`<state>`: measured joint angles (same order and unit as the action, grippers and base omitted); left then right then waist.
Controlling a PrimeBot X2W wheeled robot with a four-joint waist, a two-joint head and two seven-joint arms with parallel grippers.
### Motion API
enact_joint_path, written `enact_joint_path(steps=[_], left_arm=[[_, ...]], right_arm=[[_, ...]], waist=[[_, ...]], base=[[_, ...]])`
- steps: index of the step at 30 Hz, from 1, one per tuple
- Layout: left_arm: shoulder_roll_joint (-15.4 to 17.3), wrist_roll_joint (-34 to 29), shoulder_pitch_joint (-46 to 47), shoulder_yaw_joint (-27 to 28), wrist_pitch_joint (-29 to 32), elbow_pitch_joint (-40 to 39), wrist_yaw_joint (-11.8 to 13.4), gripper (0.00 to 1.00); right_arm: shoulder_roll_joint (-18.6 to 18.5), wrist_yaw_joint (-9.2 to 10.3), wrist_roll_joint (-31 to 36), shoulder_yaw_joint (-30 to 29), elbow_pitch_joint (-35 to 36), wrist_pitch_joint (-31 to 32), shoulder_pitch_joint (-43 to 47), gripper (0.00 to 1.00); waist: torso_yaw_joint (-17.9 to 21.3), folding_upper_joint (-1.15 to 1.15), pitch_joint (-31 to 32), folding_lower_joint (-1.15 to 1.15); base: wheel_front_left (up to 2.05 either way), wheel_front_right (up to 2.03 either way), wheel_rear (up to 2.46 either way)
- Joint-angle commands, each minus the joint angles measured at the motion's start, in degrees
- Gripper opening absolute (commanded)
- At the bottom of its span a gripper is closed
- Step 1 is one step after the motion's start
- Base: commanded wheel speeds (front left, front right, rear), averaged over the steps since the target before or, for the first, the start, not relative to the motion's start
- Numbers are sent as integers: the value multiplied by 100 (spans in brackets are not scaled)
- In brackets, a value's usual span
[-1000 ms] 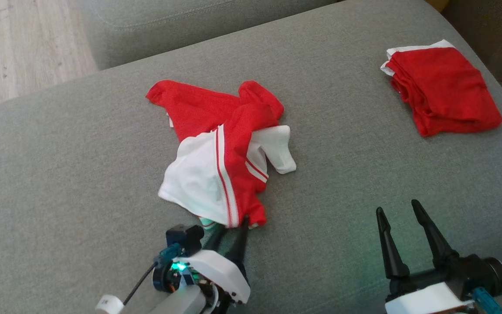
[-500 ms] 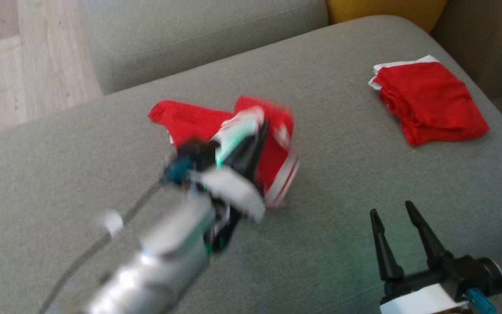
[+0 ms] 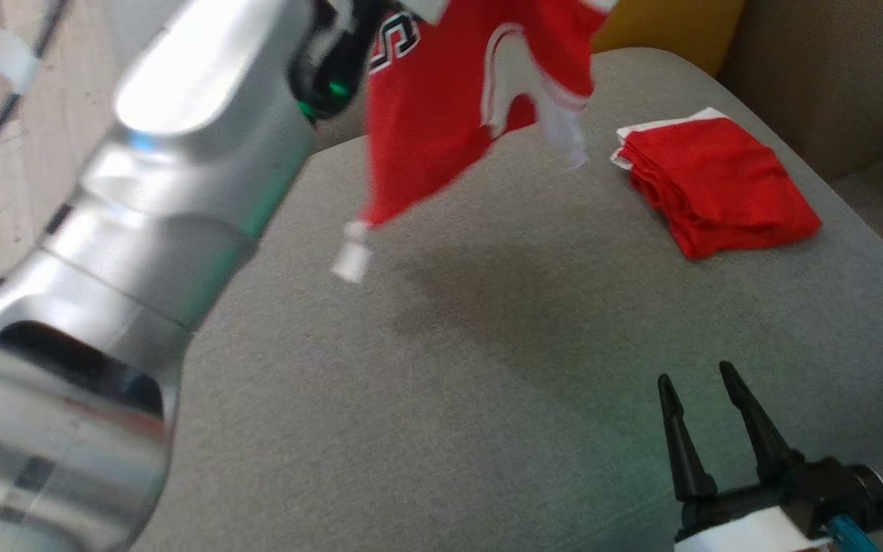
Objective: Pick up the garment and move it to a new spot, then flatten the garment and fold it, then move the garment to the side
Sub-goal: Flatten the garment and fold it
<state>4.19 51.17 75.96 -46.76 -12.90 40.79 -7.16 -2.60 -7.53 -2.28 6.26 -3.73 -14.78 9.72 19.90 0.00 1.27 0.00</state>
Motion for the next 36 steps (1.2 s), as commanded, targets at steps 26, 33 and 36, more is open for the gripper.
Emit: enact_joint_path(steps=[26,33,36], left_arm=[[2211,257,-3999,568,-207,38,598,0],[2174,-696,-4248,1019,-208,-79,1247,100],[2240,-1422,-4362,1070,-209,-452,1827,100]], right_arm=[[-28,4,91,-98,315,-22,-95,100],[-28,4,87,-33,273,-22,-55,100],[-28,4,81,-53,279,-22,-25,100]], waist=[[-1311,0,-410,0],[-1267,0,-330,0],[-1230,0,-323,0]], base=[[0,0,0],[0,0,0],[0,0,0]])
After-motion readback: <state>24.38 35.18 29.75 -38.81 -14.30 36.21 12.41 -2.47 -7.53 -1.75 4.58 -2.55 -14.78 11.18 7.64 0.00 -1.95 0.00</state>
